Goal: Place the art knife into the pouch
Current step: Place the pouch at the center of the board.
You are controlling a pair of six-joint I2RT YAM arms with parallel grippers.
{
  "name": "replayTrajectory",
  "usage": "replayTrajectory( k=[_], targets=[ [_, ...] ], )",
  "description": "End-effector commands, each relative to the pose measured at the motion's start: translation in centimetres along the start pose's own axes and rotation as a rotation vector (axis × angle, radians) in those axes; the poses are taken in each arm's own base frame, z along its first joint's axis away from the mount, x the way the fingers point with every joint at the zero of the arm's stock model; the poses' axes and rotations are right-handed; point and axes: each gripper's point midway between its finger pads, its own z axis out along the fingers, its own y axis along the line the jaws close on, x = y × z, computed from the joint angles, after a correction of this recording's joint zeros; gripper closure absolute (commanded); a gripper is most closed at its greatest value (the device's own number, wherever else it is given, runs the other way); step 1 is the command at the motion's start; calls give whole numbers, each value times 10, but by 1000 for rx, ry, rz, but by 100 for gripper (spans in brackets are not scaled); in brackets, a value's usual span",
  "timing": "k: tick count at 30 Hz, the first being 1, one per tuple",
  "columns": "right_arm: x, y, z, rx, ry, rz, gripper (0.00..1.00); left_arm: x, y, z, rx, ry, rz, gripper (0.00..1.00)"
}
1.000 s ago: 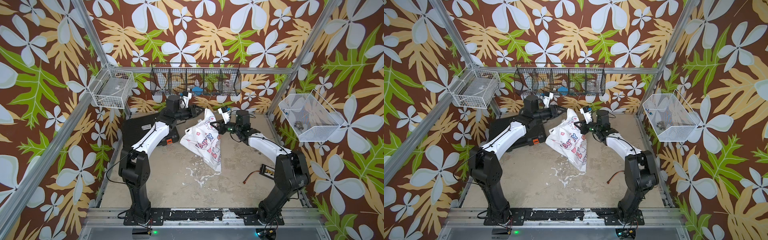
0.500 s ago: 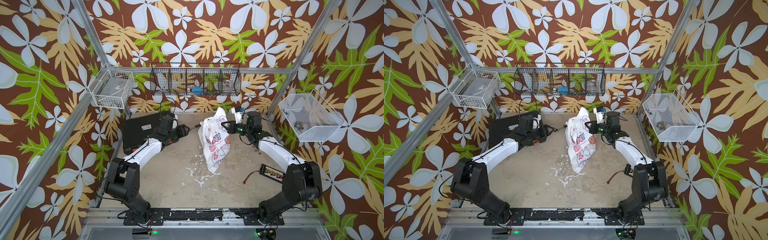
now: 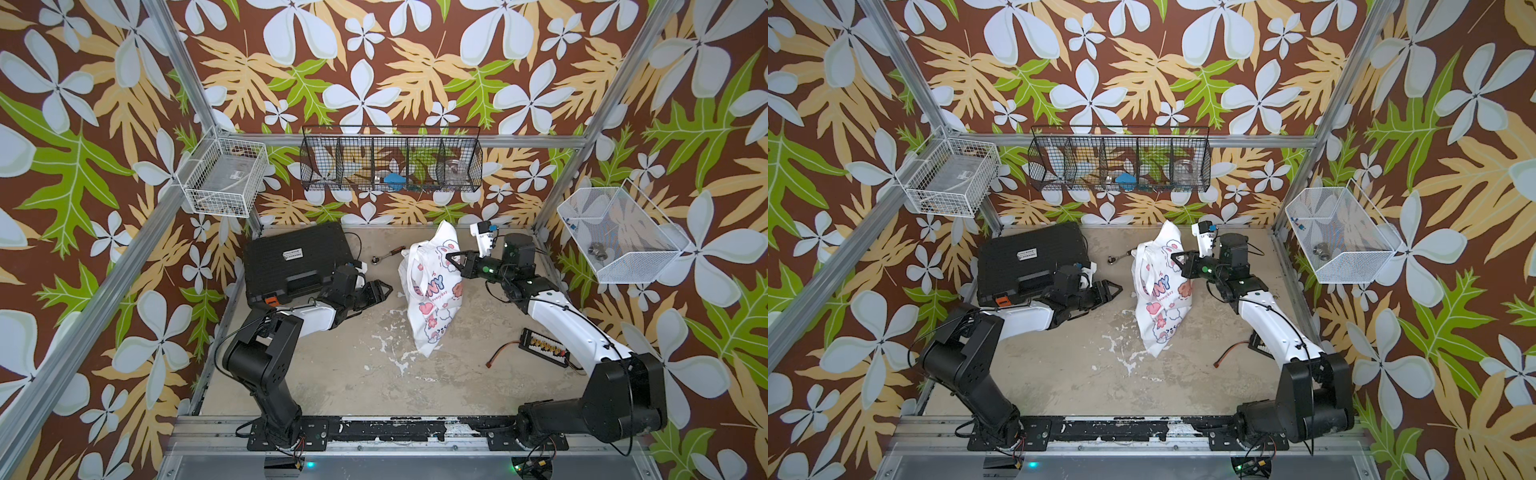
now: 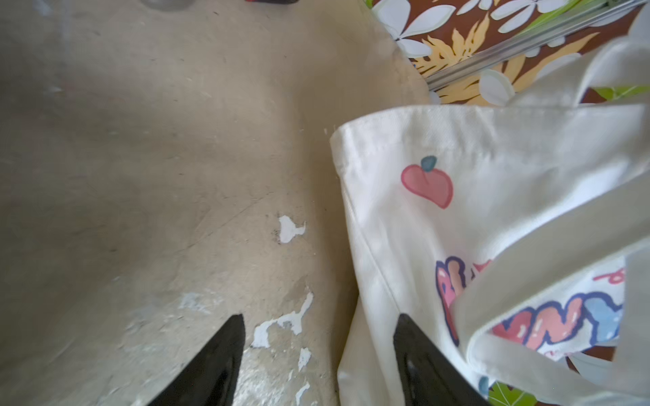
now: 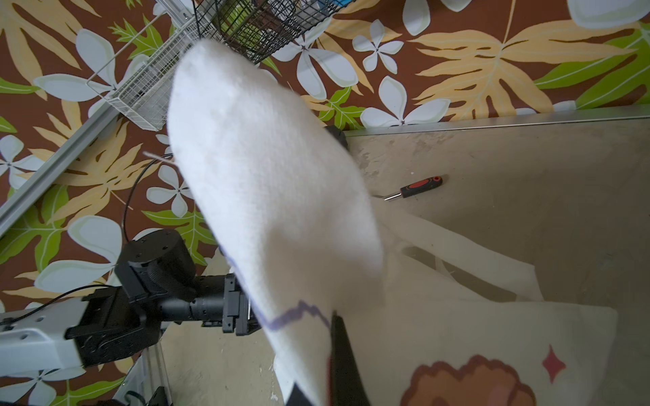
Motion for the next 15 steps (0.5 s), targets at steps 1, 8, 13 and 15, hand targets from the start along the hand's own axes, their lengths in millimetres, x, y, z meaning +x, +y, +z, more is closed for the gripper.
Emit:
replayTrajectory(
  k=[1,8,13,15],
  targets=[
    [-10,28,-8,-110,-22,-31,100,-20,-33,5,178,-73,27,29],
    [-16,47,-18,-161,-27,-37,100,-21,-39,21,294,-70,-19,29],
    [-16,49,-19,-166,-28,-37,100,-28,-59,15,449,-113,-68,32],
    [-17,48,-20,-160,-30,-40,100,-29,-71,11,507,-113,-78,42]
  ],
)
